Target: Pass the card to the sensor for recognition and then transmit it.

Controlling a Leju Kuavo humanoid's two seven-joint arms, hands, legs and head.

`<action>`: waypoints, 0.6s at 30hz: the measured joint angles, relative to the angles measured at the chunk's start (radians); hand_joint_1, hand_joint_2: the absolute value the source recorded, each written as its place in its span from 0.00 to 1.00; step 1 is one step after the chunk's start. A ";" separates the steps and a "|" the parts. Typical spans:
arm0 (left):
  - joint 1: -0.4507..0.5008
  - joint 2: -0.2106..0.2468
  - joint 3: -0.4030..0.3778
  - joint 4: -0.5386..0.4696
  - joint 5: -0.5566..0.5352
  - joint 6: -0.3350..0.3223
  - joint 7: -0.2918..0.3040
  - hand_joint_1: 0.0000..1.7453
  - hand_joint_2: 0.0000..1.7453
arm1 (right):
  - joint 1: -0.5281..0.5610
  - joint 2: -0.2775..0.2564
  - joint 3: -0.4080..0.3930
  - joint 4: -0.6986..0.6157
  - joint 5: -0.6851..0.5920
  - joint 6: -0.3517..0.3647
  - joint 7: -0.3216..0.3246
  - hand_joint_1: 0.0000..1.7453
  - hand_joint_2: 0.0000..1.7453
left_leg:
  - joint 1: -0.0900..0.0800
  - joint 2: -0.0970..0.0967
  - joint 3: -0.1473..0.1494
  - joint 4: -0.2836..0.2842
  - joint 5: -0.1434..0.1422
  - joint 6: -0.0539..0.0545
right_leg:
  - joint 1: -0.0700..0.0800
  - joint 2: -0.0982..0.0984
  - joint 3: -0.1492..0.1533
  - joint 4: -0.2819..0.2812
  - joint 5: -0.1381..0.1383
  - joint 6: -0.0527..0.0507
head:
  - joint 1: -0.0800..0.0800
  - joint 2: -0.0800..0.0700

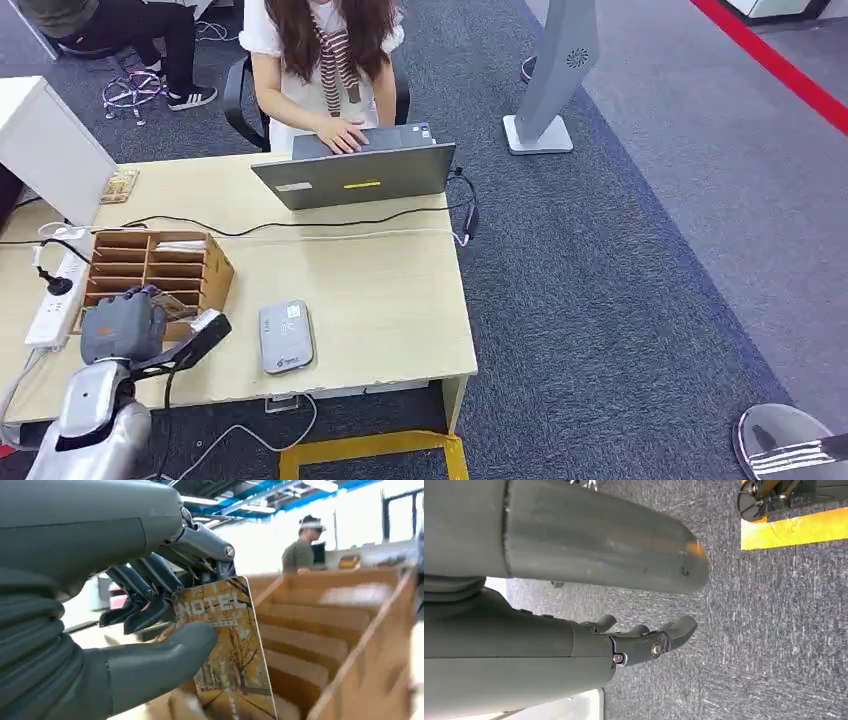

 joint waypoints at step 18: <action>-0.116 0.053 -0.121 -0.817 0.049 -0.281 0.106 1.00 1.00 | -0.003 0.000 0.009 0.000 -0.018 0.003 -0.003 0.00 0.00 | 0.000 -0.001 -0.001 0.000 0.000 0.000 | 0.000 -0.001 -0.001 0.000 0.000 0.000 | 0.000 0.000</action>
